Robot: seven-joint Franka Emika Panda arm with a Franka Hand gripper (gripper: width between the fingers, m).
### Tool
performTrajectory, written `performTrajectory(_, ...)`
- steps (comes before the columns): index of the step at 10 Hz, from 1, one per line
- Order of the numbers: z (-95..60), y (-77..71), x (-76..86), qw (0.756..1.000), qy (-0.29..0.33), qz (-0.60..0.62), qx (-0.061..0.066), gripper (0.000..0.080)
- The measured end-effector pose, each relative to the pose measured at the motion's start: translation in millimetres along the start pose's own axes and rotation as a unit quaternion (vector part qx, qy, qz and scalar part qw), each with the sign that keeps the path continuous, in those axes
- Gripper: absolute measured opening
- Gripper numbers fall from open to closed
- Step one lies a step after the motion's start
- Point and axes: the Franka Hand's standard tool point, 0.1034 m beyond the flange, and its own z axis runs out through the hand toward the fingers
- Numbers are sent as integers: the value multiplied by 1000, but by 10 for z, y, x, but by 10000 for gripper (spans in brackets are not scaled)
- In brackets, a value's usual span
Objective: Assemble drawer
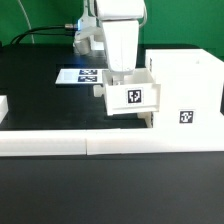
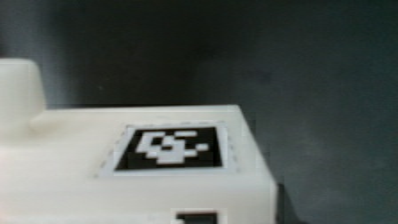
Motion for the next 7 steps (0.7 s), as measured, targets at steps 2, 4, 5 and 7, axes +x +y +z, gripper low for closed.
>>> performTrajectory(2,0,0,-1,1000,0,0,0,42)
performTrajectory(4,-5,9,17,1000,0,9,1,42)
performTrajectory(5,-11,23,53,1000,0,15,0,42)
performTrajectory(7,-13,28,92,1000,0,30,-1,42)
